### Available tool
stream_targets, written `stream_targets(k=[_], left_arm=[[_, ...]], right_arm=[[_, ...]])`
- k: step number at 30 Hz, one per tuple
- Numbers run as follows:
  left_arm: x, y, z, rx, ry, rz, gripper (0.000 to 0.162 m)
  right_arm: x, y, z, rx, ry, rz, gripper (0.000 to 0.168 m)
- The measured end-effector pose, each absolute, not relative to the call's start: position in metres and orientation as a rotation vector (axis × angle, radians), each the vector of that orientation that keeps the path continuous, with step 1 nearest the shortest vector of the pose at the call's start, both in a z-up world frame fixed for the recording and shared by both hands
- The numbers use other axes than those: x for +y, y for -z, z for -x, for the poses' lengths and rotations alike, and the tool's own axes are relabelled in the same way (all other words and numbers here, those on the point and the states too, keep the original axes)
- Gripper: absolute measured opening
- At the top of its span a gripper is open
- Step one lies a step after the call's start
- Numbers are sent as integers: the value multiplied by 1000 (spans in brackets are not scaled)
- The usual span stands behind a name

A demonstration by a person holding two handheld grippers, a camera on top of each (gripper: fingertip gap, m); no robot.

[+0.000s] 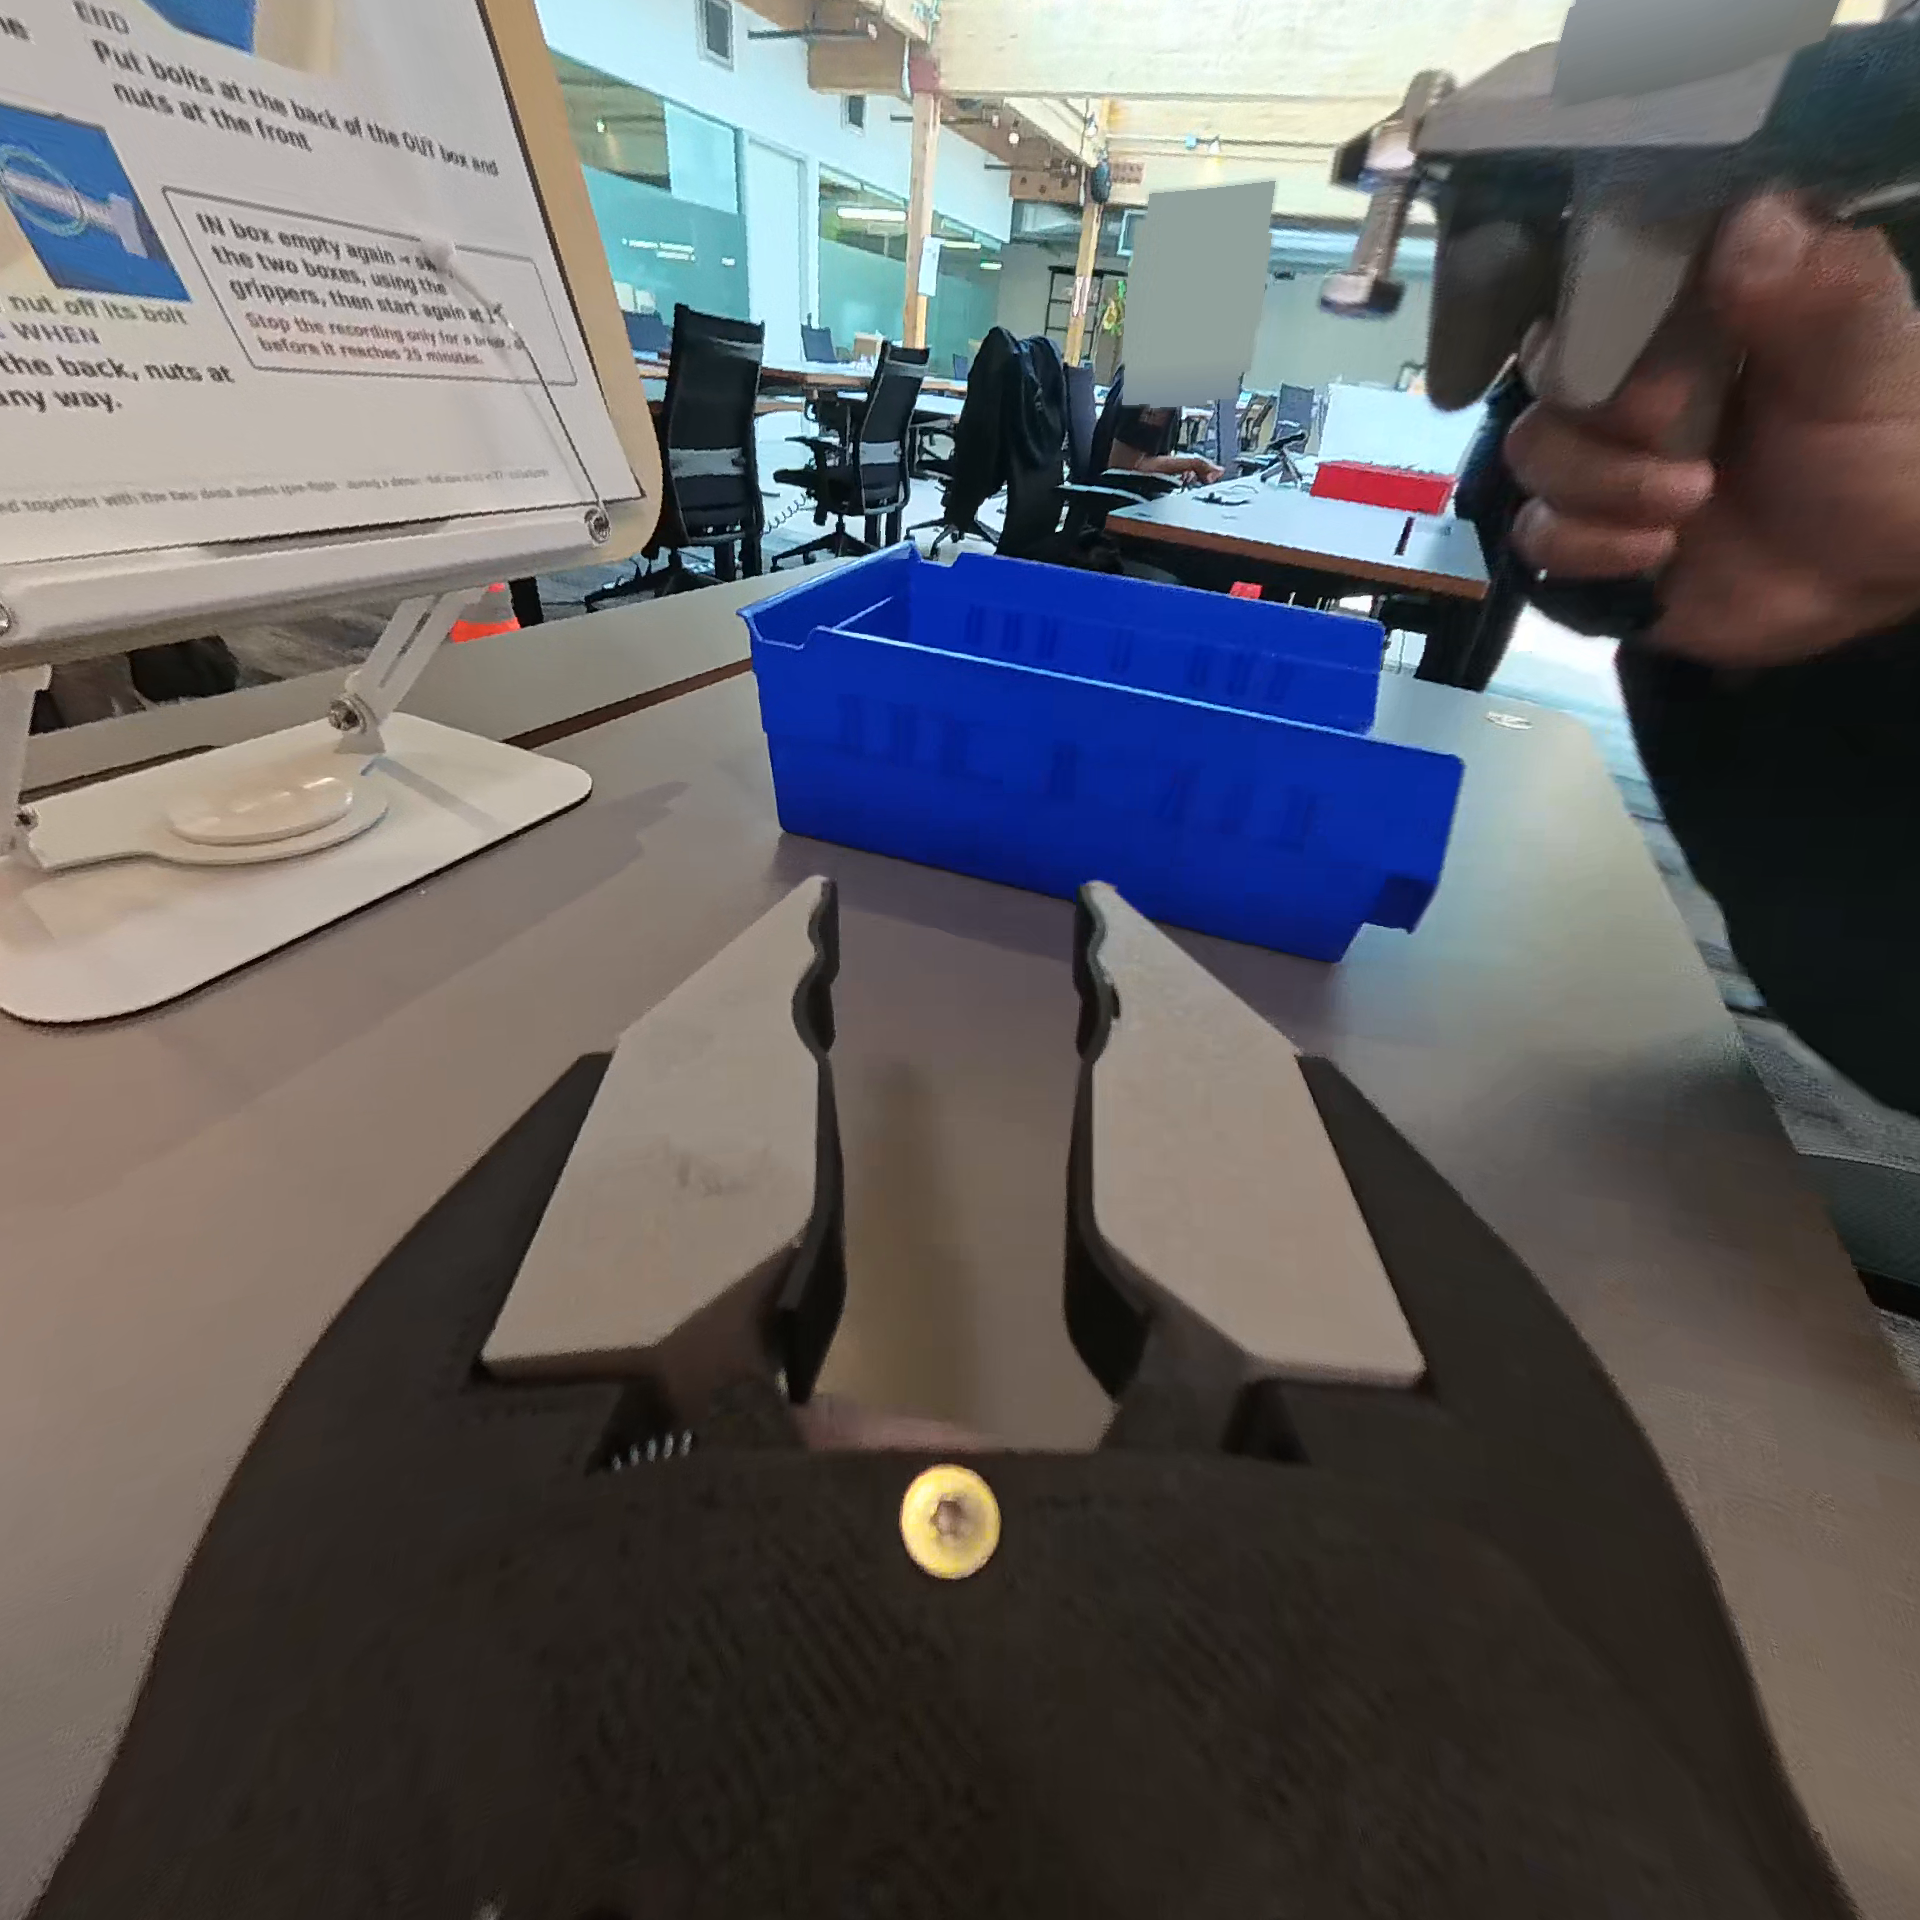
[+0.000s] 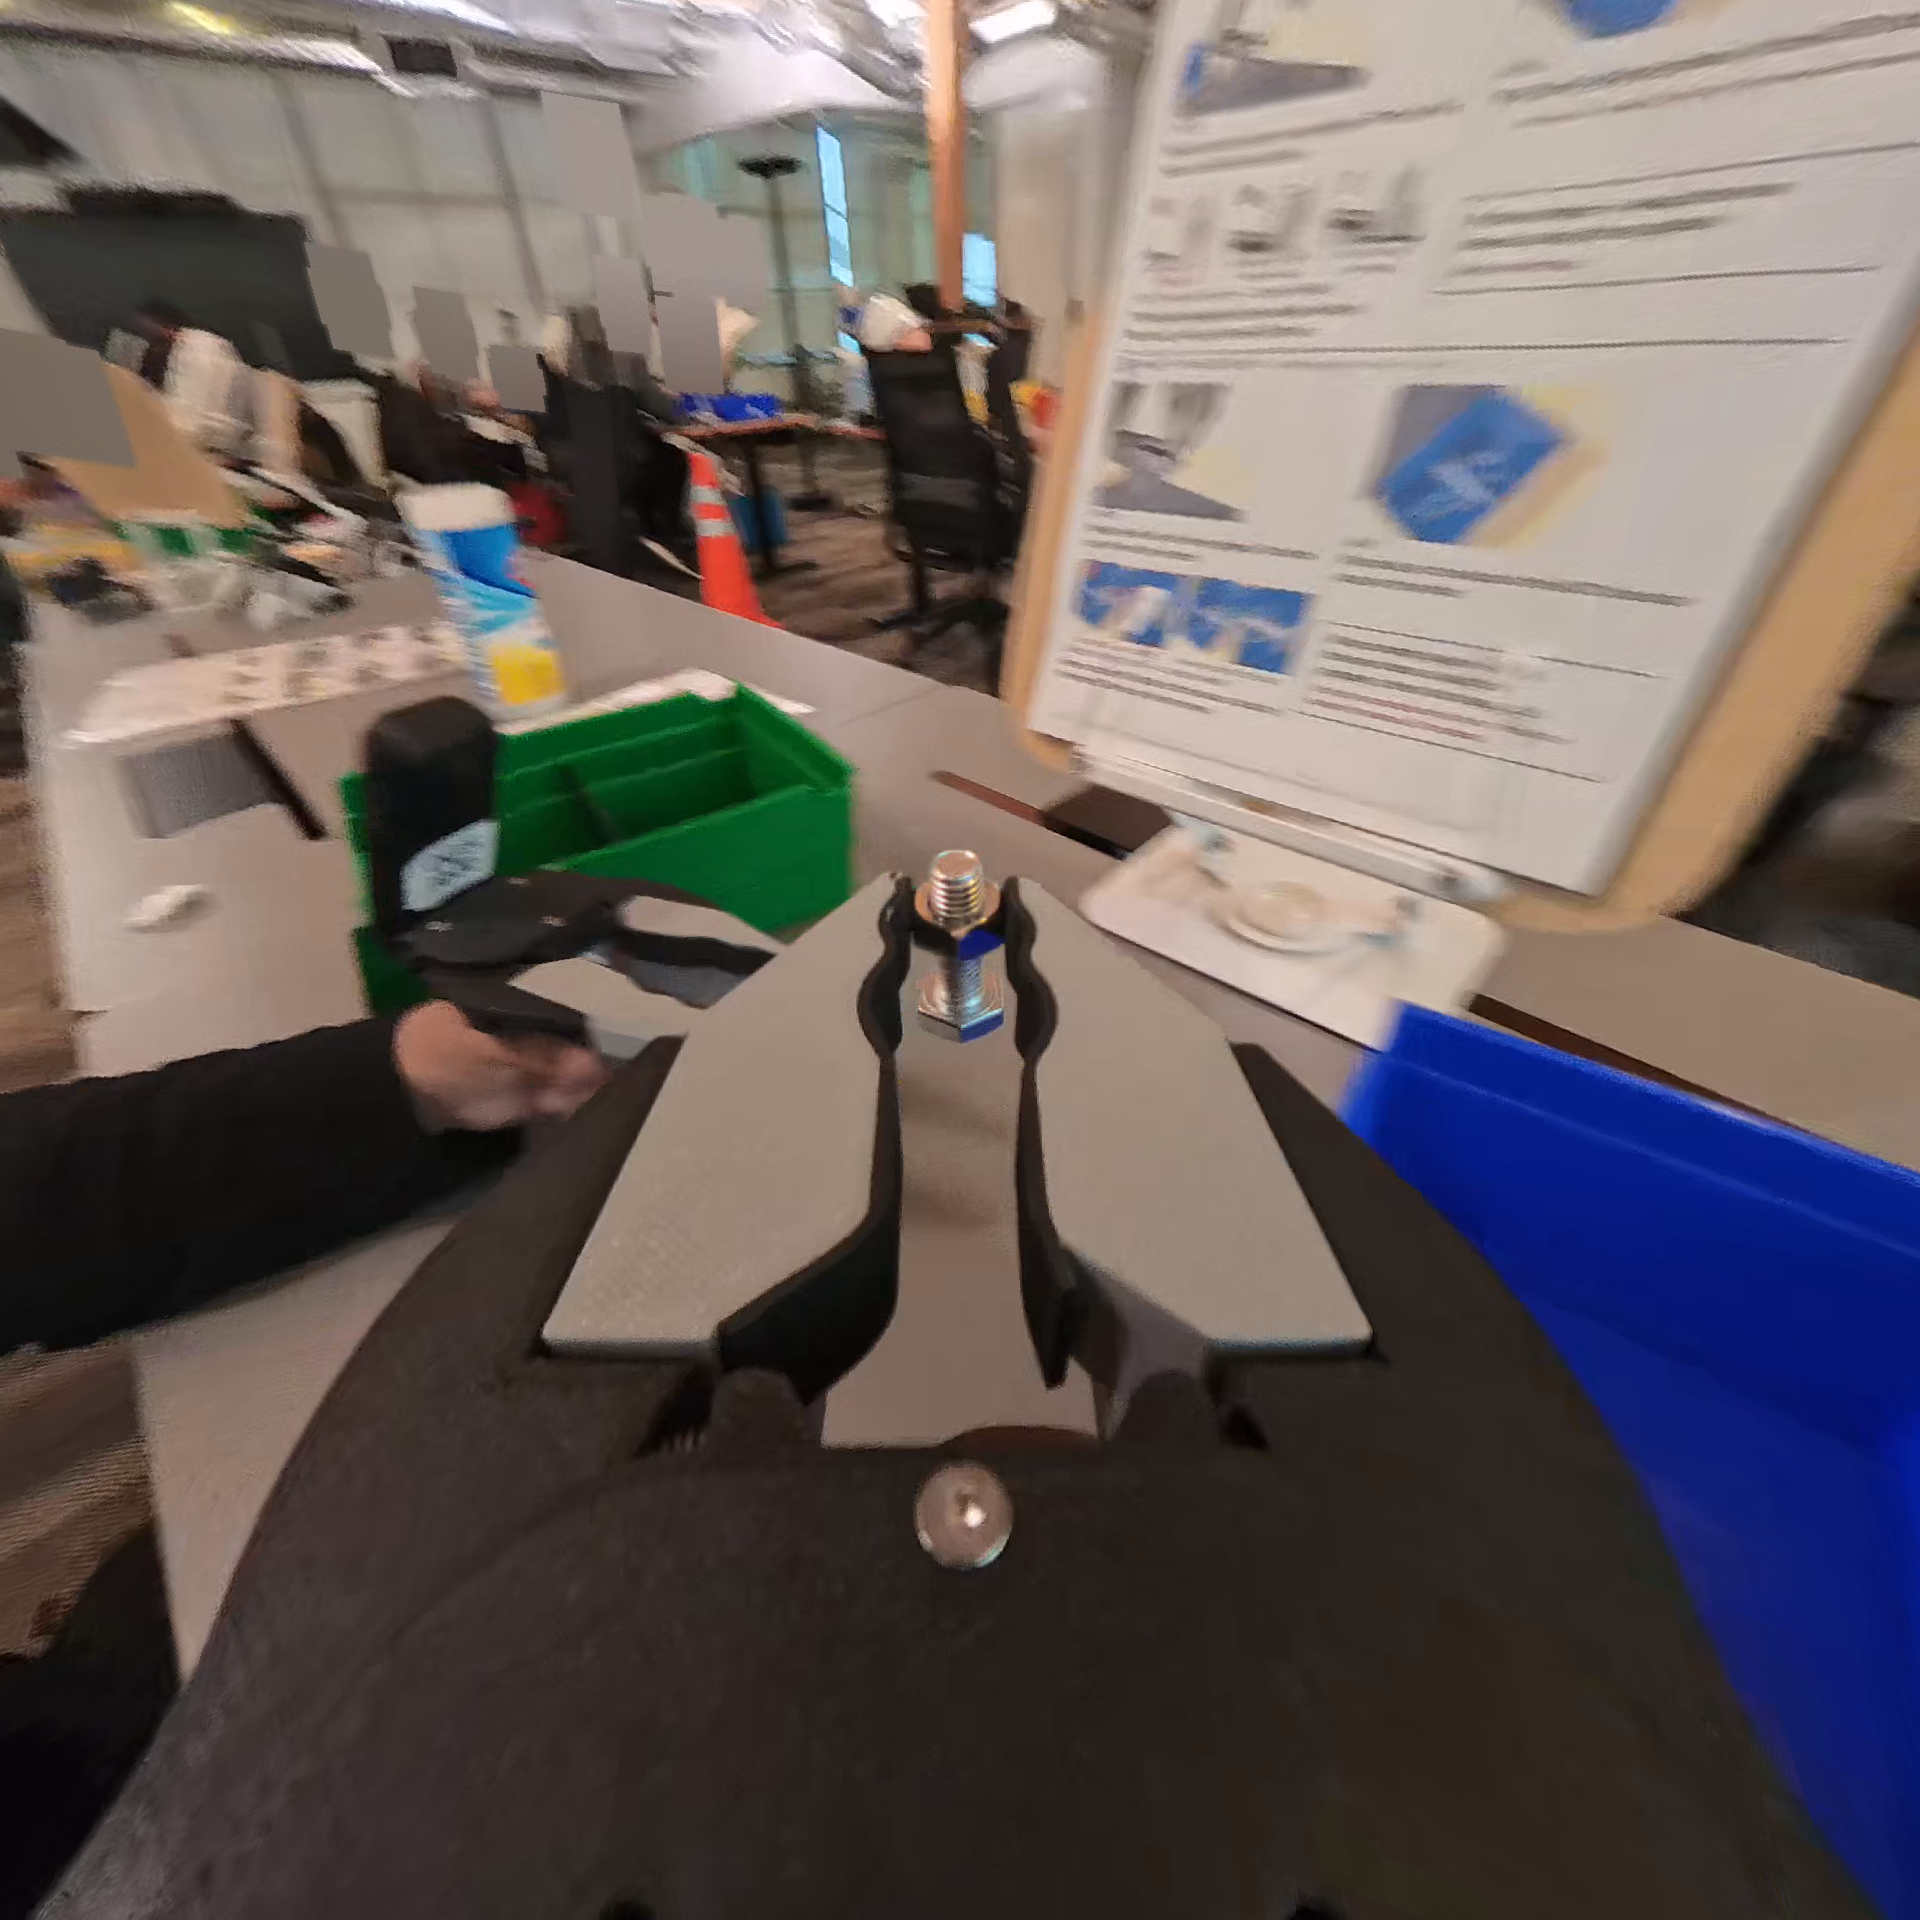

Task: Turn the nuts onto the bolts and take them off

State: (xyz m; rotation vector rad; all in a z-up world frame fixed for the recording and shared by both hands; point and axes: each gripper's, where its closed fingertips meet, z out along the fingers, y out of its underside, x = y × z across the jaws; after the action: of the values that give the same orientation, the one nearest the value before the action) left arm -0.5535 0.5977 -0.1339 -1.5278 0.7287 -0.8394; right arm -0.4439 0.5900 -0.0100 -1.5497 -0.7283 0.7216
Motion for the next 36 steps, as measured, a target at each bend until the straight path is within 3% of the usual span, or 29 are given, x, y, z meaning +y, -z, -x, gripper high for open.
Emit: stream_targets(k=[2,11,13,19,22,28,36], left_arm=[[599,139,552,735,832,1554,42],[599,156,544,778,822,1605,40],[599,160,543,786,819,1620,40],[600,161,542,791,824,1626,40],[600,162,542,790,827,1633,40],[600,158,544,776,797,1611,37],[589,130,543,711,843,1587,32]], right_arm=[[612,19,398,-682,-618,1658,15],[675,187,276,-620,-208,2297,15],[680,180,275,-592,-213,2271,29],[649,67,333,-562,-531,1851,40],[600,37,399,-715,-749,1670,44],[571,84,499,-931,-681,1599,46],[592,123,530,-798,-805,1535,50]])
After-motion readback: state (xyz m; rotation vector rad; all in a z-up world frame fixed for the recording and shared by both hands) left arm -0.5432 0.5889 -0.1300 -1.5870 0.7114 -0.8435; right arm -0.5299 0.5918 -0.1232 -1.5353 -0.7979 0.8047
